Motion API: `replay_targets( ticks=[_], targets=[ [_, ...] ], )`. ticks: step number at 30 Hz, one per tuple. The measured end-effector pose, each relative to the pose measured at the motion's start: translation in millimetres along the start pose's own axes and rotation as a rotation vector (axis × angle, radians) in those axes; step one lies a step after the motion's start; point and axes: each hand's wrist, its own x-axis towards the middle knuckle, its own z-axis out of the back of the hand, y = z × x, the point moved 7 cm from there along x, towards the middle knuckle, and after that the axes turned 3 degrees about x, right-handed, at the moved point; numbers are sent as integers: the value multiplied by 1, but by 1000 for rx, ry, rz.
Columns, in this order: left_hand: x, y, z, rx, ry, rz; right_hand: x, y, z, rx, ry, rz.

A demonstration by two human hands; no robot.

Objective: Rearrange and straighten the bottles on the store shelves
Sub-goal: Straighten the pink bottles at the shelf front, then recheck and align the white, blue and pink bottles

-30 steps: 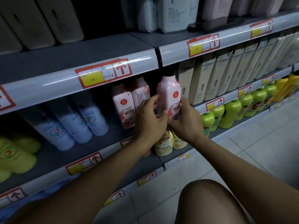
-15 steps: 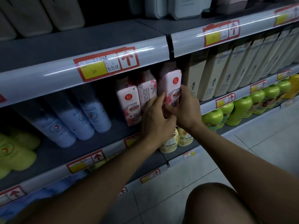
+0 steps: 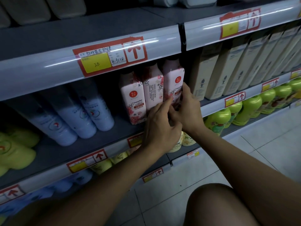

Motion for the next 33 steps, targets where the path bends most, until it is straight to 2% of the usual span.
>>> replay_targets(
  ticks=[9, 19, 24, 33],
  targets=[
    [-19, 1, 21, 1, -2, 10, -4, 4, -2, -135, 60, -34],
    [-64, 25, 110, 89, -142, 46, -25, 41, 10, -240, 43, -119],
    [-97, 44, 163, 127, -213, 58, -45, 97, 4, -265, 65, -13],
    [-162, 77, 263, 176, -336, 170, -103, 209, -79, -208, 296, 230]
  ],
)
